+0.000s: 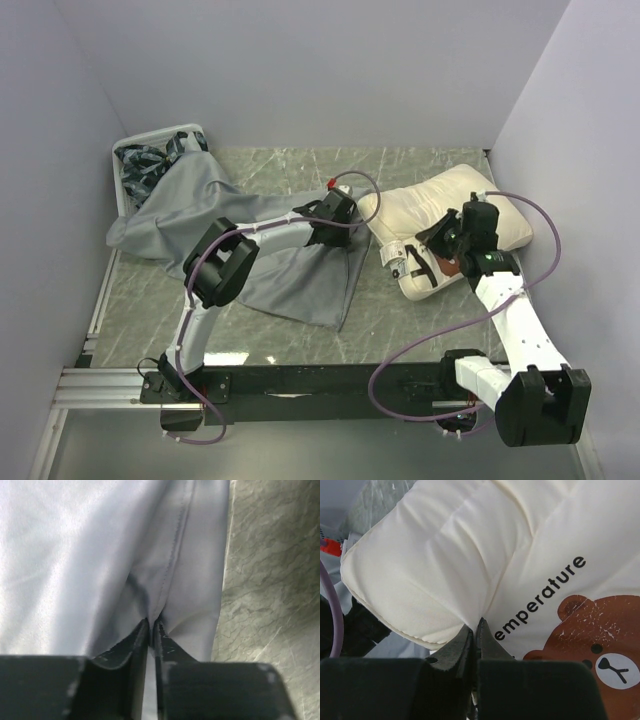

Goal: Put the pillow into the pillowcase

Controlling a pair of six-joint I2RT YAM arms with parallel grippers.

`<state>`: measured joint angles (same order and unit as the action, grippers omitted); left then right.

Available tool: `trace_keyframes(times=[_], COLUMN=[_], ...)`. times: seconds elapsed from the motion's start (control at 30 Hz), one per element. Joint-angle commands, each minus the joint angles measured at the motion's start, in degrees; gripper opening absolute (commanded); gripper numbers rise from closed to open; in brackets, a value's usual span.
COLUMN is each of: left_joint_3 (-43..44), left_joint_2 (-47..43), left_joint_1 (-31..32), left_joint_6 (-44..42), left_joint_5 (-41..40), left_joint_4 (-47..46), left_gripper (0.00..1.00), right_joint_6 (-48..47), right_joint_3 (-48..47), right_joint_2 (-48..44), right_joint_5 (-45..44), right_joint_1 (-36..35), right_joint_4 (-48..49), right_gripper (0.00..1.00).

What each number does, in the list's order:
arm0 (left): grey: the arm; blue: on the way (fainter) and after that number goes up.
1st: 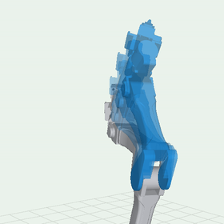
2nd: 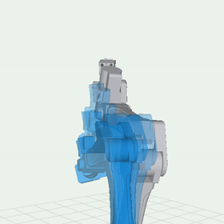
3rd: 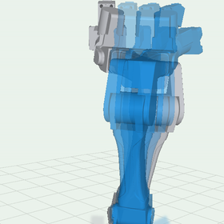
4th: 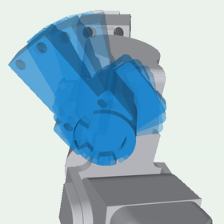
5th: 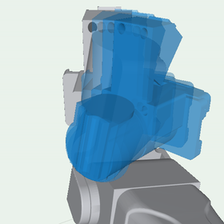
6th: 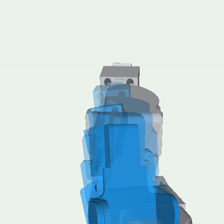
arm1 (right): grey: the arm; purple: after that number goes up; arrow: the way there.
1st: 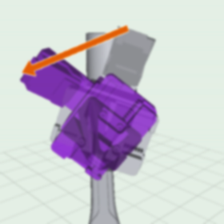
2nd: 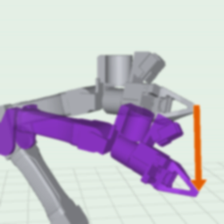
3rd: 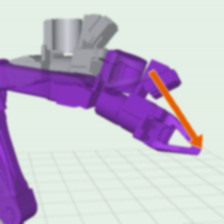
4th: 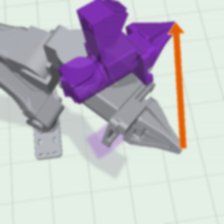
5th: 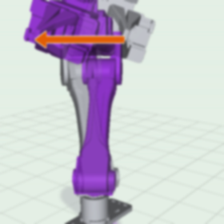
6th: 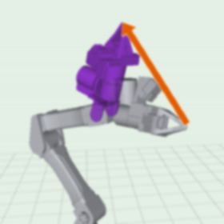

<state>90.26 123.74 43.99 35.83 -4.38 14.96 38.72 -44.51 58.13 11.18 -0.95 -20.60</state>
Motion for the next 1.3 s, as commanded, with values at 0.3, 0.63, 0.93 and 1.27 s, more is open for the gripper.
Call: trace_keyframes(times=[0.3, 0.63, 0.93, 1.27], left_joint_3=[-1.92, -3.95, -3.68, -14.58], left_joint_2=[-6.93, -10.63, -11.85, -23.44], left_joint_1=[-5.65, -12.52, -13.66, -13.49], left_joint_6=[3.01, 5.56, 5.83, 3.81], left_joint_5=[3.67, 11.67, 15.63, 17.57], left_joint_4=[1.13, -0.37, -1.69, -5.64], left_gripper=[0.02, 0.01, 0.01, 0.01], right_joint_6=[-1.63, 0.22, 0.04, -4.70], right_joint_3=[0.91, 2.77, -0.92, -16.91], right_joint_2=[1.37, 3.30, 10.06, 22.19], right_joint_5=[-9.32, -16.36, -21.99, -25.50], right_joint_1=[-7.55, -20.40, -30.07, -31.65], right_joint_4=[2.67, 2.32, -0.93, -6.81], right_gripper=[0.00, 0.00, 0.00, 0.00])
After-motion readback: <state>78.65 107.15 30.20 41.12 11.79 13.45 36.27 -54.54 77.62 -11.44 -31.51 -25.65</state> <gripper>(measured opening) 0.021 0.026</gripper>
